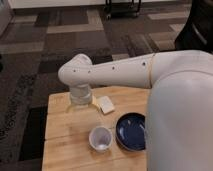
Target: Place the white sponge in the ceramic cup
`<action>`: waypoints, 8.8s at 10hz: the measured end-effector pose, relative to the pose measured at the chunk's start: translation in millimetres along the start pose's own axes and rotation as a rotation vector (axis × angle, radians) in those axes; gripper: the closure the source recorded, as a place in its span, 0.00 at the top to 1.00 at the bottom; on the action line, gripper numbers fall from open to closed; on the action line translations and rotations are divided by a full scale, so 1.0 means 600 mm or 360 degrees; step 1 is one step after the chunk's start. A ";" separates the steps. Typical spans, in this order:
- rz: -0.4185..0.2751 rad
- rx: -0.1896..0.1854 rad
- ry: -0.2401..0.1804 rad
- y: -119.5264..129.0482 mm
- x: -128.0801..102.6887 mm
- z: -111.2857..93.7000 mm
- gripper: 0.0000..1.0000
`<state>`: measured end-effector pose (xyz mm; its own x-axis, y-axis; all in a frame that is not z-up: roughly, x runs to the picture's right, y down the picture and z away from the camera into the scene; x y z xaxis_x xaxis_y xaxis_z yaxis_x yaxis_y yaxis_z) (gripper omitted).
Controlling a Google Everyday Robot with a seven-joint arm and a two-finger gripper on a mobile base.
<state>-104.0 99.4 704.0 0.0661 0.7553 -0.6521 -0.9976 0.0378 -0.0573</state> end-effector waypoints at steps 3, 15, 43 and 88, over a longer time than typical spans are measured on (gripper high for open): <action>0.0000 0.0000 0.0000 0.000 0.000 0.000 0.80; 0.0006 0.0000 -0.0003 -0.003 -0.003 0.000 0.80; -0.0411 0.0110 -0.0131 -0.114 -0.131 0.055 0.80; -0.0522 -0.0061 -0.0122 -0.177 -0.220 0.172 0.20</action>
<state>-8.9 63.1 874.4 0.3806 0.7541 -0.5352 -0.9218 0.2637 -0.2840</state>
